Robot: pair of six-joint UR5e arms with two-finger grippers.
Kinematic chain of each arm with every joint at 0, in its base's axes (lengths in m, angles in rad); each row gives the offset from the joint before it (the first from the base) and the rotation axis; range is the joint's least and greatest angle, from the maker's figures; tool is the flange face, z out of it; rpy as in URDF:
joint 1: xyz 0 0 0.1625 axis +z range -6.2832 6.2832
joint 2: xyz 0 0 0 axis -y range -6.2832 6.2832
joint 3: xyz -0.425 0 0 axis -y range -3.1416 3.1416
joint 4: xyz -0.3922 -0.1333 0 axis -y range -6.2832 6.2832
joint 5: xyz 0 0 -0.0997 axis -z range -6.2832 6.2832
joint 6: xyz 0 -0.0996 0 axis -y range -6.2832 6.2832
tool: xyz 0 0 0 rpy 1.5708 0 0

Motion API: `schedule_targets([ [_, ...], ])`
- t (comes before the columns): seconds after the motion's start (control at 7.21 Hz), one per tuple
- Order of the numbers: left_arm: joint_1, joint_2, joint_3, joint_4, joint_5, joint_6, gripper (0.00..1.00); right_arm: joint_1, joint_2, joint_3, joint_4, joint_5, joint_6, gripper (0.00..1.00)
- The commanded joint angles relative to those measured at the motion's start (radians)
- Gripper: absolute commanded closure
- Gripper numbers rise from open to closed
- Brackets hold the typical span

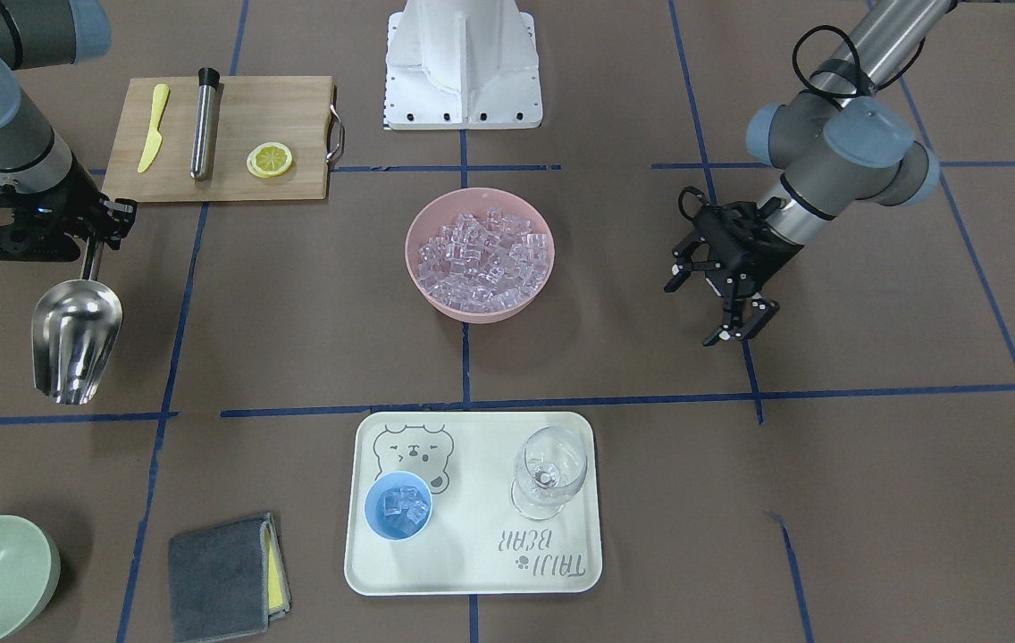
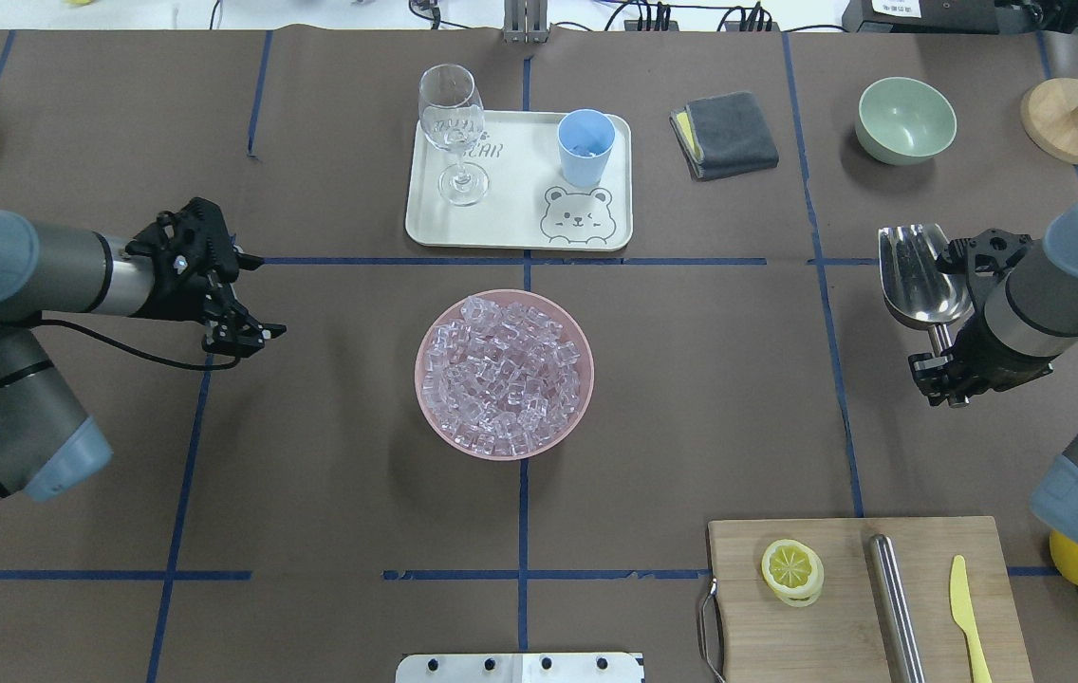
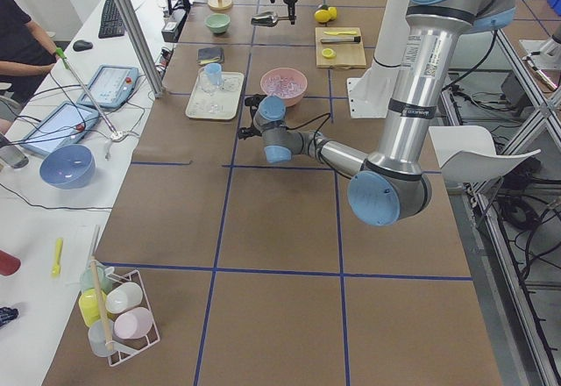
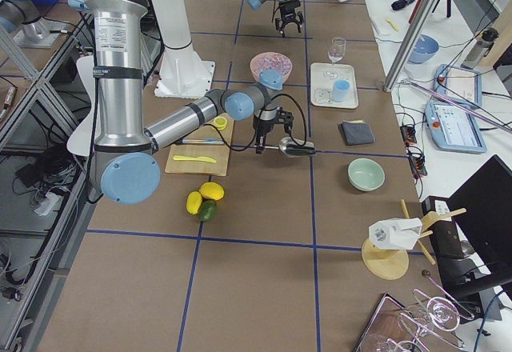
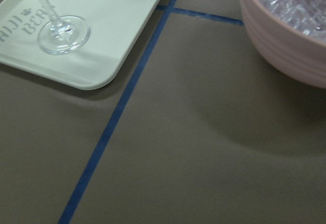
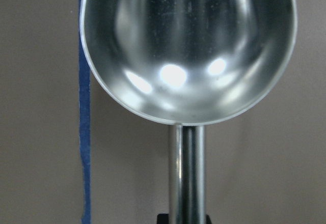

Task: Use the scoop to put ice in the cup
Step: 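Lower scoop onto table with right gripper while left arm withdraws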

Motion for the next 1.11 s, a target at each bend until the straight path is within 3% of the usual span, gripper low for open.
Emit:
schedule_targets([
  [0.0, -0.121, 0.1, -0.01, -0.002, -0.005, 0.004, 0.0, -0.007, -0.006, -0.052, 0.073, -0.002, 0.005, 1.0],
  [0.42, -0.269, 0.278, -0.055, 0.003, -0.05, 0.018, 0.0, -0.034, -0.011, -0.098, 0.117, -0.004, 0.006, 1.0],
  [0.69, -0.37, 0.276, -0.061, 0.116, -0.063, 0.016, 0.0, -0.059, -0.011, -0.109, 0.115, 0.003, 0.006, 1.0],
  [0.97, -0.395, 0.25, -0.113, 0.321, -0.062, 0.016, 0.0, -0.065, -0.011, -0.109, 0.115, 0.004, 0.008, 1.0],
])
